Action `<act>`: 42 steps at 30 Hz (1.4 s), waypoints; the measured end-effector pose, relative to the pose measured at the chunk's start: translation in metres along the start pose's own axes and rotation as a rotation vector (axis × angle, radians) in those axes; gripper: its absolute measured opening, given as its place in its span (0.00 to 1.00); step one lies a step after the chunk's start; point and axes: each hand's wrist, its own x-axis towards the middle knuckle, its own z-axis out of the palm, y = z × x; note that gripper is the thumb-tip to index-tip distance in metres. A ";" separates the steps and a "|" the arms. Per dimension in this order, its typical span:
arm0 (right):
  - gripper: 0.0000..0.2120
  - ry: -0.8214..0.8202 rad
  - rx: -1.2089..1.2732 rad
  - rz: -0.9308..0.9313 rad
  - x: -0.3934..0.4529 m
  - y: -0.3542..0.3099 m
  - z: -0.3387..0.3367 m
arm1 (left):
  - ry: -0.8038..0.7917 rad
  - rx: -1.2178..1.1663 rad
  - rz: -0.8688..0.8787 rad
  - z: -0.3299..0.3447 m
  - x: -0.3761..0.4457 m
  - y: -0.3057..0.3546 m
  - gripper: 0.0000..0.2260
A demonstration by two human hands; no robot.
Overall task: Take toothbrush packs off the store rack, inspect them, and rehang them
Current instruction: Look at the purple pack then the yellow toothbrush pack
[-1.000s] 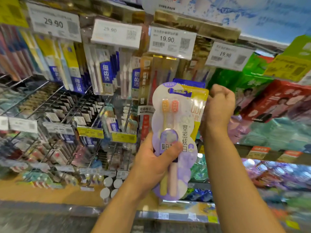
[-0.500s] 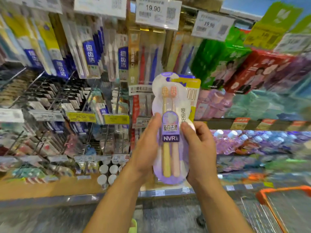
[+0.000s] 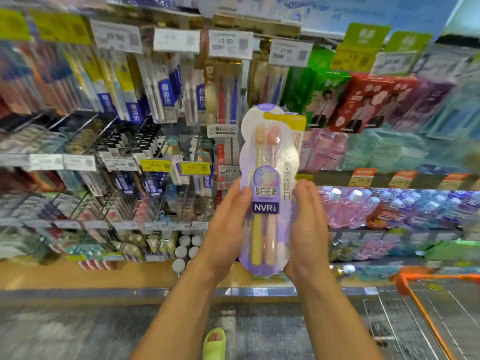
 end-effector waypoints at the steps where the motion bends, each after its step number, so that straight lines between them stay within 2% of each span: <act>1: 0.11 -0.001 -0.017 -0.004 -0.004 -0.001 0.000 | 0.006 -0.011 -0.006 0.001 -0.006 0.002 0.16; 3: 0.11 -0.014 -0.102 -0.041 -0.014 -0.006 0.005 | 0.017 -0.006 -0.032 0.001 -0.017 0.007 0.15; 7: 0.28 -0.092 0.032 0.057 -0.030 -0.010 0.012 | 0.061 0.005 -0.081 -0.002 -0.042 0.020 0.16; 8: 0.30 -0.093 0.040 0.068 -0.034 -0.013 0.017 | 0.066 0.005 -0.078 -0.004 -0.047 0.026 0.15; 12: 0.17 -0.082 0.003 0.057 -0.045 -0.011 0.031 | 0.070 0.005 -0.091 -0.017 -0.063 0.040 0.13; 15: 0.27 -0.109 -0.028 0.081 -0.058 -0.004 0.049 | 0.163 0.000 -0.108 -0.036 -0.074 0.046 0.14; 22: 0.27 -0.165 -0.015 0.140 -0.079 0.017 0.118 | 0.236 -0.026 -0.058 -0.102 -0.096 0.068 0.12; 26: 0.42 -0.192 -0.035 0.134 -0.097 0.044 0.165 | 0.259 -0.053 -0.063 -0.157 -0.110 0.082 0.13; 27: 0.42 -0.204 -0.017 0.138 -0.106 0.044 0.183 | 0.261 -0.057 -0.048 -0.172 -0.115 0.085 0.12; 29: 0.30 -0.248 0.033 0.161 -0.118 0.051 0.214 | 0.306 -0.048 -0.044 -0.207 -0.126 0.090 0.10; 32: 0.24 -0.338 0.009 0.233 -0.137 0.063 0.256 | 0.362 -0.033 -0.050 -0.256 -0.141 0.103 0.11; 34: 0.14 -0.354 -0.069 0.192 -0.150 0.070 0.286 | 0.382 -0.032 -0.042 -0.287 -0.149 0.111 0.14; 37: 0.08 -0.401 -0.240 0.073 -0.166 0.083 0.332 | 0.409 -0.013 0.039 -0.332 -0.160 0.124 0.15; 39: 0.03 -0.414 -0.286 0.008 -0.177 0.090 0.364 | 0.465 -0.028 0.074 -0.361 -0.169 0.134 0.22; 41: 0.04 -0.444 -0.271 0.009 -0.189 0.099 0.393 | 0.506 -0.033 0.103 -0.386 -0.179 0.146 0.30; 42: 0.05 -0.466 -0.258 0.010 -0.194 0.104 0.408 | 0.528 -0.030 0.111 -0.399 -0.184 0.151 0.31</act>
